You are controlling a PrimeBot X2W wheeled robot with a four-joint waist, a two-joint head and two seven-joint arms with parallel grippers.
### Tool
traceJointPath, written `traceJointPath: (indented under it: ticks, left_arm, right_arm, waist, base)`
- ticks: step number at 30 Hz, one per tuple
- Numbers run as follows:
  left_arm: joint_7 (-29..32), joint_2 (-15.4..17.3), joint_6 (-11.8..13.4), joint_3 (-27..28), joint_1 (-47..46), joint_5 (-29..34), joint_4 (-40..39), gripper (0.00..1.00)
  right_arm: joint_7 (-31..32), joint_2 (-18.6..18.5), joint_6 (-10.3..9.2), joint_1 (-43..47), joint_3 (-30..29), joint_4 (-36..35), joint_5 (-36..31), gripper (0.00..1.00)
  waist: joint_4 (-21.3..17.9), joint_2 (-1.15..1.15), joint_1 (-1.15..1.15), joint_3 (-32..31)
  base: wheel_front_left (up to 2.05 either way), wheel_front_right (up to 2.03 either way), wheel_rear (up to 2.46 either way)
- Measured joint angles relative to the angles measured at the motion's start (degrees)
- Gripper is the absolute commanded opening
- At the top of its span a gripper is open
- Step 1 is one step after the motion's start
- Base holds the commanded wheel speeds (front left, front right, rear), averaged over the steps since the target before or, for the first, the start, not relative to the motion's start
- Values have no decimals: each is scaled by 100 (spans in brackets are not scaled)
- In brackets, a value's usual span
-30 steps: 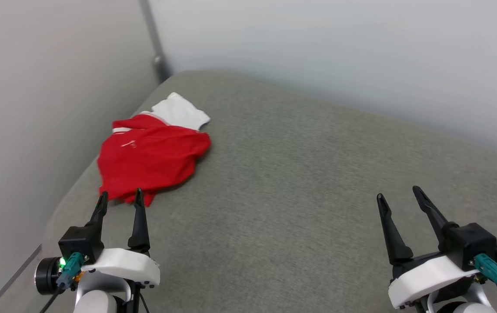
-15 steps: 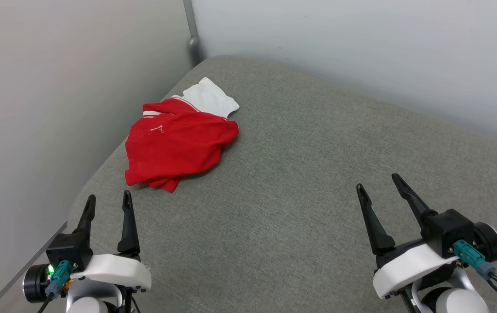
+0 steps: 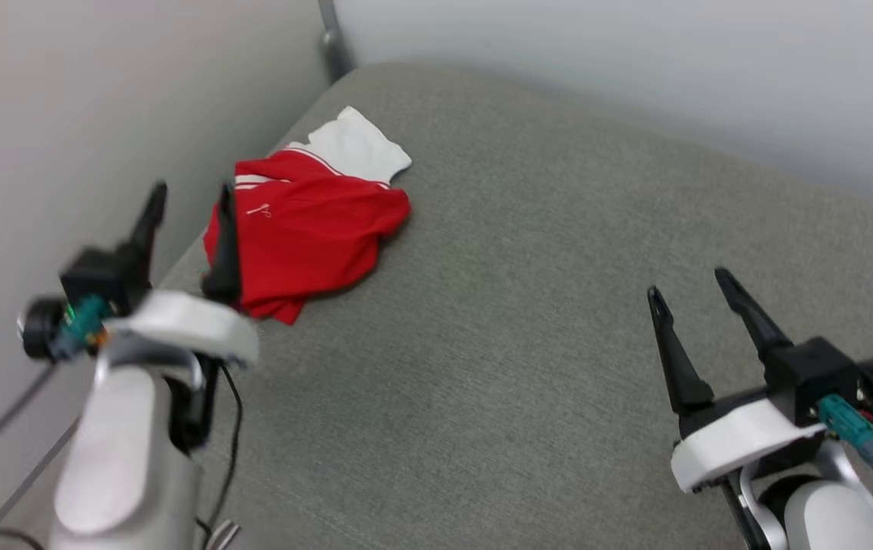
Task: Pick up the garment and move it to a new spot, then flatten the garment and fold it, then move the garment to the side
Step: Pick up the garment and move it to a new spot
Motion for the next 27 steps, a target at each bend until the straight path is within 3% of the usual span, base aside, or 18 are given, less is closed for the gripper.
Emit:
traceJointPath:
  ticks: [4,12,21,27]
  left_arm:
    - [434,336,-155,24,-950,-174,223,100]
    - [1944,1189,-336,-143,-2276,-823,1082,100]
    - [3974,2231,-346,-580,-2470,-2124,1890,100]
    - [4908,2527,-343,-483,-2263,-2717,2490,100]
  right_arm:
    - [122,-35,0,-273,70,-185,-114,100]
    - [133,-204,0,-697,58,-297,-148,100]
    - [10,-200,0,-989,41,-249,-149,100]
    - [-33,-203,0,-1134,70,-223,-149,100]
  waist:
    - [-210,0,0,349]
    - [-802,0,0,1149]
    - [-1483,0,0,1941]
    - [-1790,0,0,2311]
  base:
    - [0,0,0]
    - [0,0,0]
    - [0,0,0]
    - [0,0,0]
